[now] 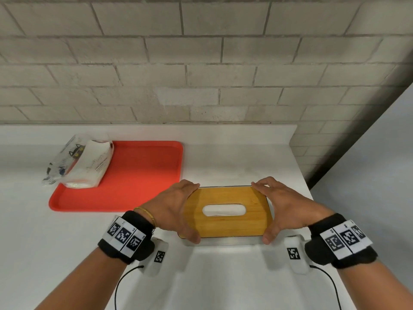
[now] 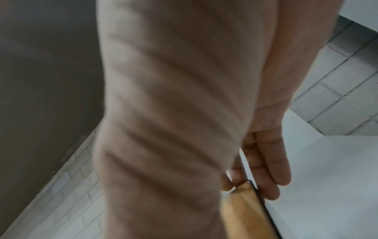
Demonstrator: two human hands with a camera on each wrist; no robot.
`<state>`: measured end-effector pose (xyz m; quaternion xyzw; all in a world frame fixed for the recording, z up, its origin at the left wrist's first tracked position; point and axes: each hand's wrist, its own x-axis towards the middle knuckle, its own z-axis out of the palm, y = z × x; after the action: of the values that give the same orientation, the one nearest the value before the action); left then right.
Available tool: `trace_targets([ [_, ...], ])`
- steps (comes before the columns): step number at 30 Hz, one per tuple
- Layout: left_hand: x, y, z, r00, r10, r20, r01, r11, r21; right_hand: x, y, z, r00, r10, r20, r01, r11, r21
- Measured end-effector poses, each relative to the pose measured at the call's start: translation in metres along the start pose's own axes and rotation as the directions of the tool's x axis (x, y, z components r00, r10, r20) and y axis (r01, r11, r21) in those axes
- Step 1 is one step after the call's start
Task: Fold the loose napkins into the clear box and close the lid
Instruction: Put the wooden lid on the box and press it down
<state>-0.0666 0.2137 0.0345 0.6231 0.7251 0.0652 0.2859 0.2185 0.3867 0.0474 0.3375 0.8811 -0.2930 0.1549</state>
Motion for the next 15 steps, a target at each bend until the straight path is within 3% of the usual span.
trace_targets([
  [6, -0.0028, 0.0, 0.0037, 0.999, 0.033, -0.036, -0.033, 0.999, -0.001, -0.0004, -0.0012, 0.0005, 1.0, -0.005, -0.014, 0.005, 1.0, -0.016],
  [15, 0.0014, -0.0034, 0.0021, 1.0, 0.006, 0.016, -0.006, 0.999, -0.036, 0.0031, -0.0052, -0.0005, 0.999, 0.024, 0.023, -0.024, 1.0, 0.005],
])
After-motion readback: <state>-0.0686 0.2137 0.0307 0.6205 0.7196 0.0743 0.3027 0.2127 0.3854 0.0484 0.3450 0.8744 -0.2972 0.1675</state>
